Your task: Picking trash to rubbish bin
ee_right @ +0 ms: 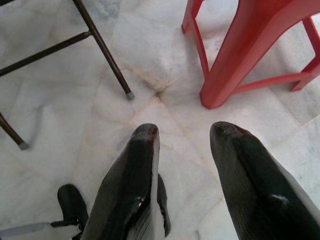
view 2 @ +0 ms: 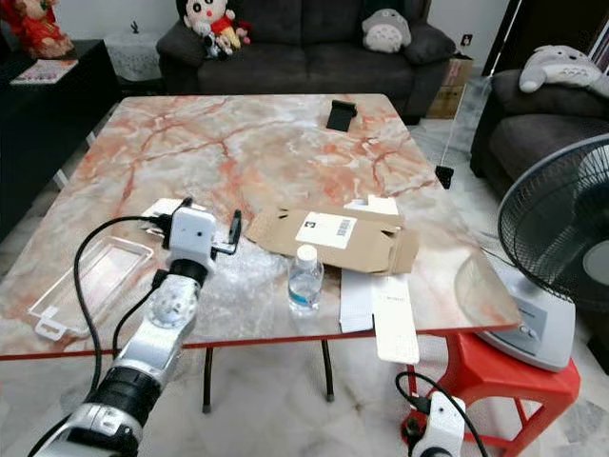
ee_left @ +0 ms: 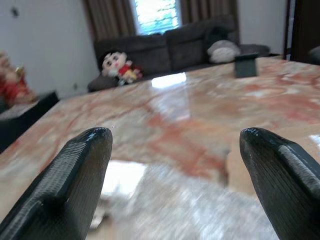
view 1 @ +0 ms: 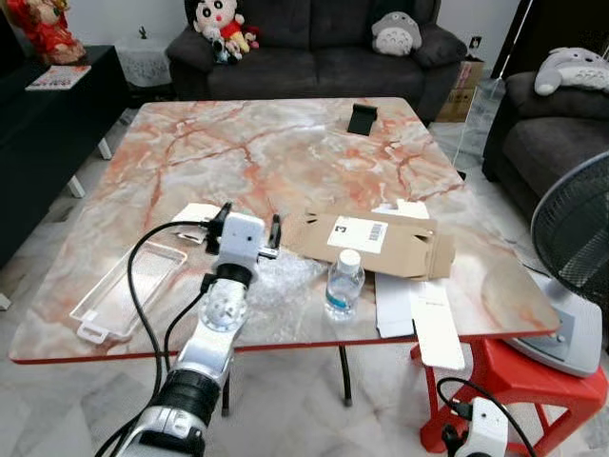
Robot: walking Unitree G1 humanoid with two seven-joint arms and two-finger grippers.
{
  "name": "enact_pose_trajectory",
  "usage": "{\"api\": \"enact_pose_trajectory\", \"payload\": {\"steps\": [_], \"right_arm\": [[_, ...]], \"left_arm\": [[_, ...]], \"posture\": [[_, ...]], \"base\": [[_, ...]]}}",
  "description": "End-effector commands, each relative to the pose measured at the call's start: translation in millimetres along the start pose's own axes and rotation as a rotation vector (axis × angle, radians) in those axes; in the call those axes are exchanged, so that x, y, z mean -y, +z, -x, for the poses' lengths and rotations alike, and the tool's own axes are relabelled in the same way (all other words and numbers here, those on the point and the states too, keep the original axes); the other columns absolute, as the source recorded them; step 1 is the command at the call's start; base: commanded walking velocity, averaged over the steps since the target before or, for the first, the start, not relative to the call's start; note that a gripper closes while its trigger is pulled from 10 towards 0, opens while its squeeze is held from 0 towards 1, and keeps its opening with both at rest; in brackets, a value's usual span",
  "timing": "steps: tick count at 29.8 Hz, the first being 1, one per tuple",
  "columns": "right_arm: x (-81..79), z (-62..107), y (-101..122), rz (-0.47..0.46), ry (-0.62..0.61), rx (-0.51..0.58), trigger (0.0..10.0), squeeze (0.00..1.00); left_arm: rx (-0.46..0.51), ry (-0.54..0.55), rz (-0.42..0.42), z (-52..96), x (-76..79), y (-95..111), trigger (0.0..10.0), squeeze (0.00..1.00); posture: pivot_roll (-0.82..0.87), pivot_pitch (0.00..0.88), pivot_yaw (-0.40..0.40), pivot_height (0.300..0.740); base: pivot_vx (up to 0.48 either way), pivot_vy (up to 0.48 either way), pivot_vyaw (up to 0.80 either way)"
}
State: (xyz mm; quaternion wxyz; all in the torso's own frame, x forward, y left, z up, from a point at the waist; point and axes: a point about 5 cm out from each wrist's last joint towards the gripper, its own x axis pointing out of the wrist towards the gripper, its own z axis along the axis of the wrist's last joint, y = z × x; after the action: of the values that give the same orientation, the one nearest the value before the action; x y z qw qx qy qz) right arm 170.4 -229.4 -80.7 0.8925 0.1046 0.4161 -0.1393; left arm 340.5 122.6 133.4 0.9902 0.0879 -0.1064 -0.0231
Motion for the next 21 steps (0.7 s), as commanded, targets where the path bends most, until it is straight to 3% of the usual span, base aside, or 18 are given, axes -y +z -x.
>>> {"api": "enact_pose_trajectory", "payload": {"steps": [1, 3, 6, 7, 8, 10, 13, 17, 21], "right_arm": [[0.7, 0.5, -2.2, -0.01, -0.003, -0.009, 10.0, 0.0], [0.3, 0.7, -3.7, -0.005, 0.0, -0.014, 10.0, 0.0], [0.0, 0.8, -4.5, -0.003, 0.002, -0.017, 10.0, 0.0], [-0.2, 0.9, -4.7, -0.004, 0.002, -0.018, 10.0, 0.0], [-0.7, 1.8, -8.6, -0.003, 0.003, -0.025, 10.0, 0.0], [-1.0, 3.3, -14.2, -0.001, 0.004, -0.033, 10.0, 0.0], [-0.7, 4.6, -18.3, -0.002, 0.004, -0.039, 10.0, 0.0], [0.3, 4.7, -18.5, 0.003, 0.005, -0.042, 10.0, 0.0], [6.7, 5.8, -19.1, 0.001, 0.002, -0.046, 10.0, 0.0]], "left_arm": [[-0.012, 0.053, 0.004, -1.4, -10.9, 2.9, 10.0, 0.0], [-0.053, 0.103, 0.005, -2.7, -19.5, -0.1, 10.0, 0.0], [-0.104, 0.073, 0.007, -3.7, -18.9, -5.3, 10.0, 0.0], [-0.122, 0.05, 0.028, -3.7, -17.0, -6.8, 10.0, 0.0], [-0.171, 0.017, 0.102, -4.8, -12.6, -10.2, 10.0, 0.0], [-0.202, -0.005, 0.106, -7.6, -10.9, -11.7, 10.0, 0.0], [-0.225, -0.04, 0.087, -9.4, -7.2, -13.3, 10.0, 0.0], [-0.288, -0.039, 0.134, -9.4, -2.7, -18.2, 10.0, 0.0], [-0.284, -0.035, 0.13, -7.9, -0.3, -14.7, 10.0, 0.0]], "posture": [[-0.04, 0.041, -0.031, 0.74], [-0.04, 0.042, -0.033, 0.74], [-0.04, 0.042, -0.035, 0.74], [-0.04, 0.042, -0.035, 0.74], [-0.04, 0.048, -0.036, 0.74], [-0.04, 0.048, -0.036, 0.74], [-0.05, 0.049, -0.035, 0.74], [-0.05, 0.05, -0.035, 0.74], [-0.05, 0.053, -0.036, 0.74]], "base": [[0.0, 0.0, 0.0], [0.0, 0.0, 0.0], [0.0, 0.0, 0.0], [0.0, 0.0, 0.0], [0.0, 0.0, 0.0], [0.0, 0.0, 0.0], [0.0, 0.0, 0.0], [0.0, 0.0, 0.0], [0.0, 0.0, 0.0]]}}
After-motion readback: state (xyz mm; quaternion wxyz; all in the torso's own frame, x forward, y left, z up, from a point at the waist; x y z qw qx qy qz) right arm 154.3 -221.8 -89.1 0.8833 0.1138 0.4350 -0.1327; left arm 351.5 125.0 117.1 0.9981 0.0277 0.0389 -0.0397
